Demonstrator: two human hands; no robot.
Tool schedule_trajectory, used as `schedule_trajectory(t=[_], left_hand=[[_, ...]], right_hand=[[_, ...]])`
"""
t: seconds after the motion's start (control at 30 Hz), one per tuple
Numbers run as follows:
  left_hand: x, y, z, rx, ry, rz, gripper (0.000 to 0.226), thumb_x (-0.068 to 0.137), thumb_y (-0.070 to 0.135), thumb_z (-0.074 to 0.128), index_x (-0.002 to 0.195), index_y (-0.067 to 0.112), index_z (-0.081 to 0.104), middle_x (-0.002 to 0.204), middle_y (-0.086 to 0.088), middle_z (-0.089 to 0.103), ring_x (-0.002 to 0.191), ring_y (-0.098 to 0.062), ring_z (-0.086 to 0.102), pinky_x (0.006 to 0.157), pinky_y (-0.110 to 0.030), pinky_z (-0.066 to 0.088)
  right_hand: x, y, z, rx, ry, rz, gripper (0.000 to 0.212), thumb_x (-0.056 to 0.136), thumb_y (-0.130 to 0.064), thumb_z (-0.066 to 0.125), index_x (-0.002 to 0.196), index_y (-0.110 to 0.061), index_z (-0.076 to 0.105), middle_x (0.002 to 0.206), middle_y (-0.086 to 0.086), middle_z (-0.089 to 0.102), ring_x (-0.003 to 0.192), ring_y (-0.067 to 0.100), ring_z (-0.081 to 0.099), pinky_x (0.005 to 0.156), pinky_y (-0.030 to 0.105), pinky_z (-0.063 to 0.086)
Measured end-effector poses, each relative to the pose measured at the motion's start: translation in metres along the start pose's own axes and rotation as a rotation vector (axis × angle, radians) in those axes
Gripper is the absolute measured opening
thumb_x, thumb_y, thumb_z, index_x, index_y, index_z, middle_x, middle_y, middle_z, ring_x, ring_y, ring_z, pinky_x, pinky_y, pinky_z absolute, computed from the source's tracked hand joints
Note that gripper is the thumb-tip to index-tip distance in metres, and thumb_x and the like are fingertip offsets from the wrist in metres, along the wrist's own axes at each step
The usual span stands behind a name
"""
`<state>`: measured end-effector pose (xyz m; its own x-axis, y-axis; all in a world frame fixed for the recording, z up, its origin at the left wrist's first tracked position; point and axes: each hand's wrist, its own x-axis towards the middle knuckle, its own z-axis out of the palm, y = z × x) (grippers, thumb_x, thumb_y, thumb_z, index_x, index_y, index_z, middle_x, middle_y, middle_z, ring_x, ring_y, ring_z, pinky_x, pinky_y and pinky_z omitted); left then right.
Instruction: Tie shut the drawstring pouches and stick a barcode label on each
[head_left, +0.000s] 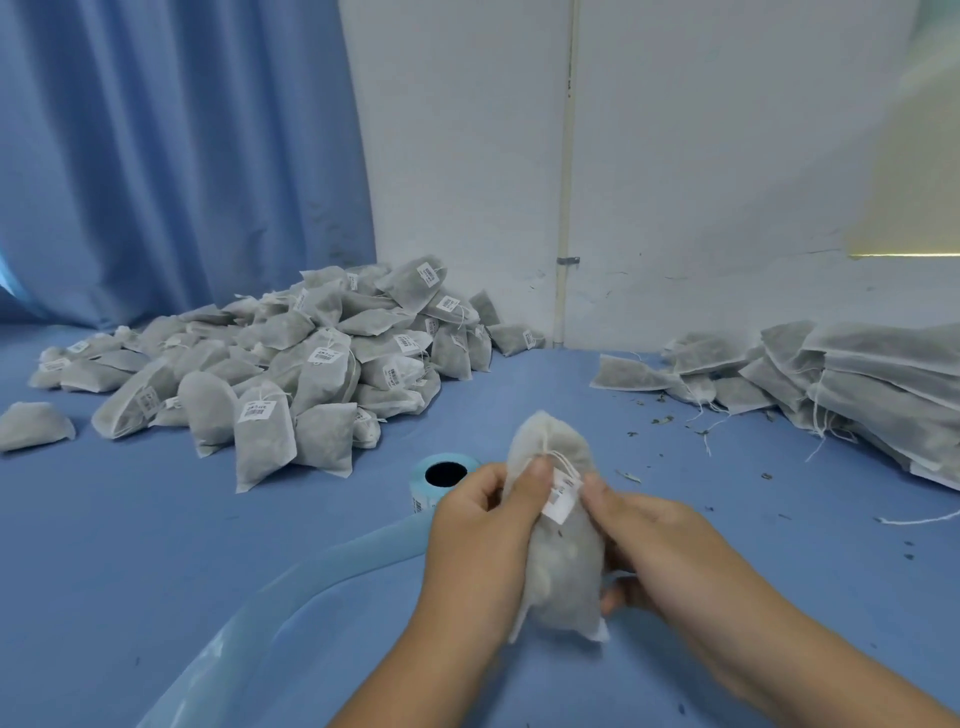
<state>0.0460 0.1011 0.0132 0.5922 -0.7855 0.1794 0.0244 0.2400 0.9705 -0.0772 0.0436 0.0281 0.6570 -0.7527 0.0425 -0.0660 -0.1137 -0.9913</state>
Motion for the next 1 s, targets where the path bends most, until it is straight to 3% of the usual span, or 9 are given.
schedule_trajectory(t=[0.13,0.23,0.33,0.43,0.6,0.73,0.83,0.87,1.0], left_hand=[[0.025,0.007,-0.013,0.021,0.273,0.025,0.038,0.090,0.037,0.063,0.075,0.002,0.066,0.073,-0.022,0.068,0.065,-0.020,0.058,0.064,-0.039,0.047],[0.048,0.012,-0.026,0.107,0.385,0.028,0.041,0.094,0.041,0.056,0.077,0.005,0.067,0.069,-0.012,0.069,0.063,-0.018,0.059,0.060,-0.034,0.046],[0.074,0.018,-0.041,0.063,0.417,0.002,0.045,0.098,0.043,0.046,0.084,0.007,0.066,0.074,-0.005,0.068,0.068,-0.017,0.061,0.064,-0.032,0.049],[0.098,0.030,-0.060,-0.219,0.463,0.013,0.032,0.101,0.030,0.041,0.098,0.007,0.063,0.077,-0.007,0.064,0.058,-0.014,0.062,0.057,-0.026,0.052],[0.124,0.037,-0.091,-0.353,0.602,0.039,0.019,0.096,0.013,0.043,0.088,0.014,0.060,0.071,-0.003,0.056,0.057,-0.015,0.053,0.057,-0.026,0.044],[0.136,0.036,-0.100,-0.397,0.610,0.044,0.022,0.094,0.009,0.043,0.086,0.015,0.062,0.072,-0.003,0.054,0.056,-0.015,0.050,0.054,-0.025,0.040],[0.145,0.043,-0.100,-0.439,0.581,0.067,0.022,0.094,0.008,0.045,0.083,0.014,0.063,0.068,-0.002,0.054,0.050,-0.013,0.049,0.049,-0.024,0.040],[0.148,0.044,-0.099,-0.445,0.556,0.079,0.022,0.094,0.008,0.046,0.083,0.014,0.064,0.068,-0.002,0.054,0.047,-0.012,0.049,0.046,-0.023,0.041],[0.145,0.045,-0.091,-0.394,0.410,0.101,0.024,0.094,0.008,0.046,0.081,0.012,0.065,0.065,-0.002,0.054,0.043,-0.010,0.049,0.044,-0.021,0.042]], right_hand=[[0.015,-0.016,0.023,-0.199,-0.066,-0.059,0.032,0.072,-0.047,0.073,0.096,-0.028,0.066,0.085,-0.001,0.071,0.071,0.027,0.068,0.063,0.034,0.054],[0.036,-0.022,0.040,-0.228,-0.013,-0.056,0.026,0.077,-0.028,0.070,0.101,-0.029,0.059,0.086,0.002,0.071,0.072,0.025,0.070,0.057,0.029,0.052],[0.060,-0.030,0.053,-0.056,0.005,0.005,0.026,0.078,-0.020,0.068,0.103,-0.020,0.060,0.080,0.003,0.072,0.059,0.013,0.065,0.051,0.026,0.048],[0.087,-0.036,0.061,0.101,0.029,0.051,0.020,0.079,-0.022,0.068,0.096,-0.013,0.063,0.072,0.001,0.068,0.053,0.013,0.059,0.048,0.025,0.046],[0.132,-0.041,0.084,0.260,0.011,0.132,0.011,0.080,-0.020,0.067,0.084,-0.010,0.061,0.058,0.002,0.059,0.043,0.014,0.052,0.042,0.022,0.042],[0.185,-0.079,0.115,0.414,-0.056,0.113,0.016,0.083,-0.011,0.065,0.067,-0.009,0.062,0.049,0.002,0.059,0.042,0.012,0.051,0.042,0.019,0.046],[0.243,-0.124,0.126,0.511,0.062,-0.051,0.007,0.086,-0.001,0.061,0.093,0.001,0.063,0.068,0.008,0.062,0.064,0.016,0.060,0.069,0.025,0.059],[0.261,-0.135,0.127,0.453,0.136,-0.090,0.014,0.086,-0.001,0.061,0.100,0.002,0.061,0.072,0.008,0.057,0.069,0.018,0.057,0.073,0.029,0.058],[0.281,-0.115,0.122,0.079,0.247,-0.049,0.008,0.082,-0.002,0.058,0.077,-0.006,0.053,0.066,0.007,0.049,0.064,0.024,0.052,0.062,0.031,0.047]])
